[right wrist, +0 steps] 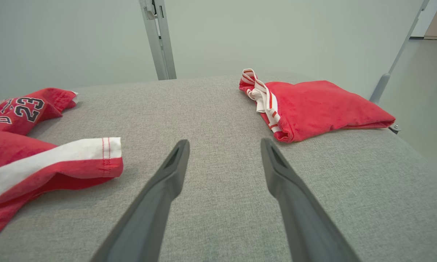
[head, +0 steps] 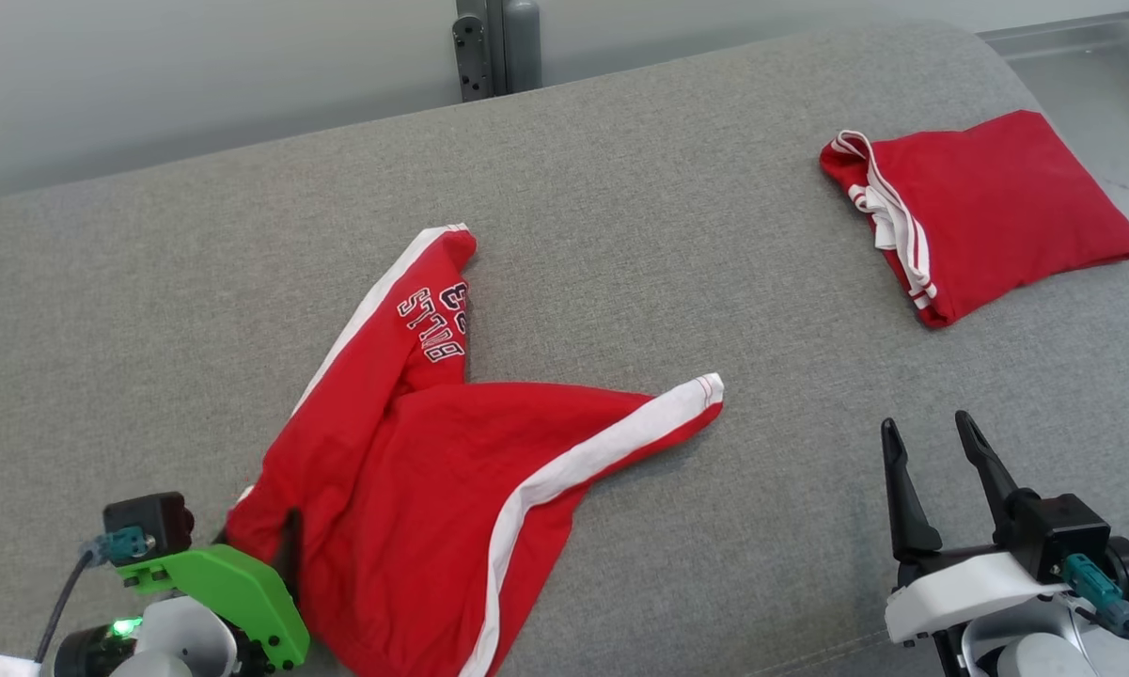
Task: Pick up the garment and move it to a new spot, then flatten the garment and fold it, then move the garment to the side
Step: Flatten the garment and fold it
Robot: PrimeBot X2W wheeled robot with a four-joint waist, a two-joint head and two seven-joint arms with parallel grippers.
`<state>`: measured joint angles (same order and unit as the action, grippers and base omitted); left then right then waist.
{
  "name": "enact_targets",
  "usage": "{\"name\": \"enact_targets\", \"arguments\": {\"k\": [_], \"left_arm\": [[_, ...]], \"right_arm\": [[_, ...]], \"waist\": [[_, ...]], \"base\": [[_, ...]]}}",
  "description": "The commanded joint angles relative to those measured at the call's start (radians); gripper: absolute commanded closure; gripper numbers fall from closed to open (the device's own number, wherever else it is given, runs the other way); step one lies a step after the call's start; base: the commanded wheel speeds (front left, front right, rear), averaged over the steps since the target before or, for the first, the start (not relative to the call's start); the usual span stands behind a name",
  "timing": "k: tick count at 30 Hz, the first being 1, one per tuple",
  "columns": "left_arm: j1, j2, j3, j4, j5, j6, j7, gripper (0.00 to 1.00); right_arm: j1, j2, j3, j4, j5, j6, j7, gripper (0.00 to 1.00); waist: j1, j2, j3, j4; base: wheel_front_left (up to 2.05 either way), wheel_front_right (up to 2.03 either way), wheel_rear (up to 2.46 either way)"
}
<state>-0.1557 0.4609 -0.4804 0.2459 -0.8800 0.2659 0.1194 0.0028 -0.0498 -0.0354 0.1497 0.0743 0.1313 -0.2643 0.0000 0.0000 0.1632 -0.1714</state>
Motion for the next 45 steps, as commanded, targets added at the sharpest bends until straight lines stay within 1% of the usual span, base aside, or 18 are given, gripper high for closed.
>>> {"name": "enact_targets", "arguments": {"k": [1,3,4,5,10,13,24,25,26,27,28,31,33,34,35,37,40,45], "left_arm": [[-0.011,0.005,-0.012,0.01,-0.01,-0.014,0.021,0.0],[-0.027,0.006,-0.031,0.019,-0.009,-0.043,0.041,0.0],[-0.036,0.001,-0.034,0.024,-0.012,-0.057,0.043,0.65],[-0.05,-0.004,-0.025,0.031,-0.016,-0.063,0.027,1.0],[-0.156,-0.028,0.003,0.088,0.037,-0.046,-0.067,1.0],[-0.245,-0.036,0.007,0.161,0.066,-0.049,-0.106,1.0],[-0.485,-0.053,0.008,0.504,0.13,-0.095,-0.217,1.0],[-0.494,-0.061,0.013,0.532,0.123,-0.099,-0.23,0.97],[-0.501,-0.064,0.014,0.558,0.122,-0.108,-0.242,0.61],[-0.502,-0.068,0.012,0.581,0.121,-0.118,-0.251,0.13],[-0.5,-0.073,0.012,0.597,0.117,-0.129,-0.265,0.0],[-0.468,-0.082,0.017,0.614,0.127,-0.142,-0.336,0.0],[-0.433,-0.085,0.041,0.575,0.137,-0.143,-0.375,0.0],[-0.411,-0.076,0.056,0.538,0.161,-0.125,-0.382,0.0],[-0.393,-0.068,0.09,0.457,0.197,-0.113,-0.385,0.0],[-0.278,-0.089,0.159,0.297,0.258,-0.087,-0.384,0.0],[-0.103,-0.122,0.245,0.082,0.335,-0.078,-0.384,0.0],[0.147,-0.191,0.339,-0.137,0.44,-0.109,-0.384,0.0]], "right_arm": [[-0.011,-0.001,0.001,-0.001,-0.006,-0.001,0.0,0.0],[-0.012,-0.002,0.001,0.0,-0.006,-0.001,0.0,0.0],[-0.014,-0.002,0.0,-0.001,-0.005,-0.001,0.0,0.0],[-0.017,-0.001,-0.001,-0.002,-0.004,-0.001,0.0,0.0],[-0.027,-0.001,-0.007,-0.005,-0.002,-0.001,0.0,0.0],[-0.039,-0.001,-0.001,-0.005,0.001,-0.001,0.0,0.0],[-0.062,-0.001,0.009,0.003,-0.013,-0.001,0.0,0.0],[-0.059,-0.001,0.01,0.006,-0.014,-0.001,0.0,0.0],[-0.057,-0.001,0.011,0.008,-0.015,-0.001,0.0,0.0],[-0.054,-0.001,0.011,0.013,-0.016,-0.001,0.0,0.0],[-0.05,-0.002,0.008,0.015,-0.016,-0.001,0.0,0.0],[-0.032,-0.002,-0.005,0.013,-0.017,-0.001,0.0,0.0],[-0.015,-0.007,-0.016,0.005,-0.025,-0.001,0.0,0.0],[-0.008,-0.013,-0.022,-0.002,-0.028,-0.001,0.0,0.0],[0.0,-0.02,-0.023,-0.009,-0.032,-0.001,0.0,0.0],[0.019,-0.032,-0.027,-0.029,-0.043,-0.001,0.0,0.0],[0.037,-0.064,-0.037,-0.051,-0.043,-0.001,0.0,0.0],[0.042,-0.097,-0.054,-0.071,-0.033,-0.001,0.0,0.0]], "waist": [[0.0,0.0,0.006,-0.002],[0.0,0.0,0.012,-0.005],[0.0,0.0,0.017,-0.007],[0.0,0.0,0.023,-0.009],[0.0,0.0,0.051,-0.007],[0.0,0.0,0.071,-0.008],[0.0,0.0,0.107,-0.034],[0.0,0.0,0.104,-0.035],[0.0,0.0,0.1,-0.036],[0.0,0.0,0.093,-0.037],[0.0,0.0,0.083,-0.037],[0.0,0.0,0.042,-0.031],[0.0,0.0,0.008,-0.021],[0.0,0.0,-0.011,-0.013],[0.0,0.0,-0.025,-0.005],[0.0,0.0,-0.057,0.015],[0.0,0.0,-0.101,0.041],[0.0,0.0,-0.138,0.068]], "base": [[0.0,0.0,0.0],[0.0,0.0,0.0],[0.0,0.0,0.0],[0.0,0.0,0.0],[0.0,0.0,0.0],[0.0,0.0,0.0],[0.0,0.0,0.0],[0.0,0.0,0.0],[0.0,0.0,0.0],[0.0,0.0,0.0],[0.0,0.0,0.0],[0.0,0.0,0.0],[0.0,0.0,0.0],[0.0,0.0,0.0],[0.0,0.0,0.0],[0.0,0.0,0.0],[0.0,0.0,0.0],[0.0,0.0,0.0]]}}
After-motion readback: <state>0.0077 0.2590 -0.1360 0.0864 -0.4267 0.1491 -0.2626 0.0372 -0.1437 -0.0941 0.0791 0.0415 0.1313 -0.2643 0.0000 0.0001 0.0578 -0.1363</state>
